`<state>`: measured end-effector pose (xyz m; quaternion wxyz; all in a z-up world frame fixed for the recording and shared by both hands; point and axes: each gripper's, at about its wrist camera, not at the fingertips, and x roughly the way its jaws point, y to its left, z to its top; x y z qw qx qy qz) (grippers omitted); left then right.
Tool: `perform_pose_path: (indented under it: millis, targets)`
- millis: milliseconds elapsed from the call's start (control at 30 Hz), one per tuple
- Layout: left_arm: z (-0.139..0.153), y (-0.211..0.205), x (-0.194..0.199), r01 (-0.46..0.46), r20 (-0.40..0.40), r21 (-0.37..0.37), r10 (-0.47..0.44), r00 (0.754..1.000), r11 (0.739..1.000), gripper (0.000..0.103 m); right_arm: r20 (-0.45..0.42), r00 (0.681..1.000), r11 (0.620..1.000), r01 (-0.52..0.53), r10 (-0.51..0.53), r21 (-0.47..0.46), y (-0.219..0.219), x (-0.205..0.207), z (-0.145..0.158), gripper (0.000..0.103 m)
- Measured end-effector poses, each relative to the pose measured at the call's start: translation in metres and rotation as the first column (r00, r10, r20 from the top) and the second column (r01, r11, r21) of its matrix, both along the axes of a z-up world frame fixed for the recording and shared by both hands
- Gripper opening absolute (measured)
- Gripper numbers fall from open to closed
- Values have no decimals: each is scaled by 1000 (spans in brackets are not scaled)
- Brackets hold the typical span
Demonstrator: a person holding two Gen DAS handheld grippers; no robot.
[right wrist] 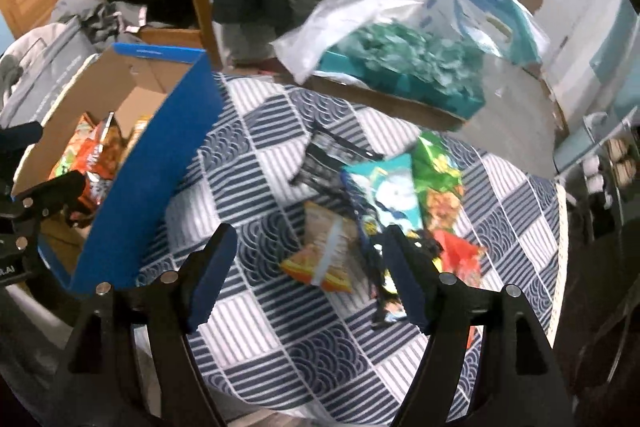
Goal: Organize snacks
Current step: 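Withdraw both open tools from the box over the snack pile, then grasp the large orange chip bag with right tool while left tool grasps the tape-wrapped beige cracker bag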
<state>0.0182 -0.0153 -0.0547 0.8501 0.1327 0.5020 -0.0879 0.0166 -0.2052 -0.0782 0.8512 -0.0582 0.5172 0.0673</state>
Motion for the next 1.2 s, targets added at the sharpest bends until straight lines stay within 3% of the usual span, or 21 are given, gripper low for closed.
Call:
perform_pose_path:
  millis: [467, 833, 1200]
  targets:
    - [-30, -64, 0, 83, -86, 7, -82, 993, 997, 83, -14, 992, 992, 122, -123, -8, -71, -13, -17, 77]
    - [-59, -100, 15, 82, -168, -17, -83, 982, 997, 83, -25, 977, 977, 209, -210, -32, -126, -14, -33, 77]
    - [-89, -136, 39, 75, -220, -59, -86, 972, 995, 83, -86, 952, 956, 291, -292, -29, -178, 2, -73, 77]
